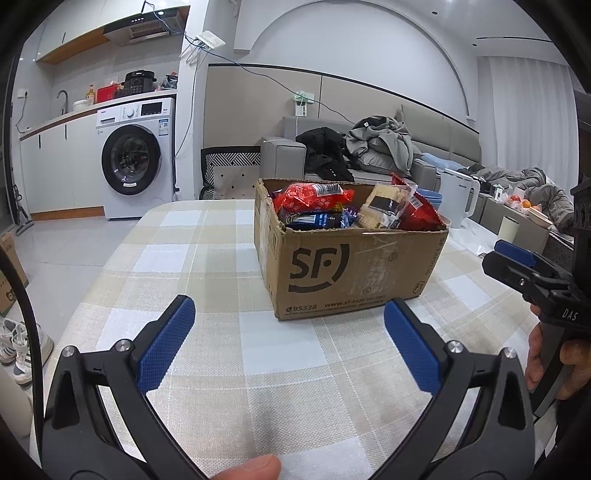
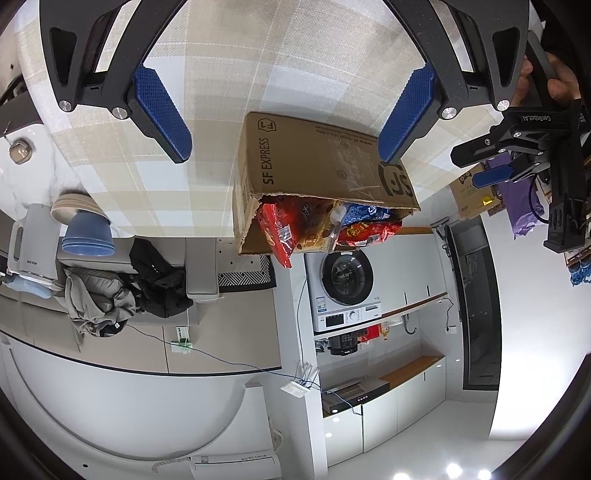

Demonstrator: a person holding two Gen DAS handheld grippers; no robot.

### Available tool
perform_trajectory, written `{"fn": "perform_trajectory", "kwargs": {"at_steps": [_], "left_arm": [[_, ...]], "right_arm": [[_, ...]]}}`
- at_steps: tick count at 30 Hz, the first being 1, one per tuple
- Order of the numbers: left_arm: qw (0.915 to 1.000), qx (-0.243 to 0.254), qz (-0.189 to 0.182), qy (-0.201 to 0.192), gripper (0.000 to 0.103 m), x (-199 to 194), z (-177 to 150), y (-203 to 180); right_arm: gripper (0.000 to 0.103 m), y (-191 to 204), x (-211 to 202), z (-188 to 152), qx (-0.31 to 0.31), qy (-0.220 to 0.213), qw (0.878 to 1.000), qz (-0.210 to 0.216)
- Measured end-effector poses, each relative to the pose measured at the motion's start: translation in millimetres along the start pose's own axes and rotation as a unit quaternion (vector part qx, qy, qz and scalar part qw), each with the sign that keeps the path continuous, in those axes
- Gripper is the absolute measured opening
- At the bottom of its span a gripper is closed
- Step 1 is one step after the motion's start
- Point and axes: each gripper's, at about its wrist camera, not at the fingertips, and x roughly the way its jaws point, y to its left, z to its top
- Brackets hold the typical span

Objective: Organize snacks

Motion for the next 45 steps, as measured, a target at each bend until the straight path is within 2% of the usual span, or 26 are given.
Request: {"fn": "perform_trajectory", "kwargs": {"at_steps": [45], "left_arm": [[1.0000, 0.002, -0.001, 0.000, 0.102, 4.0, -5.2, -1.9]], "right_arm": [[0.103, 0.0, 0.1, -0.1, -0.001, 0.000, 1.000, 0.000]]}}
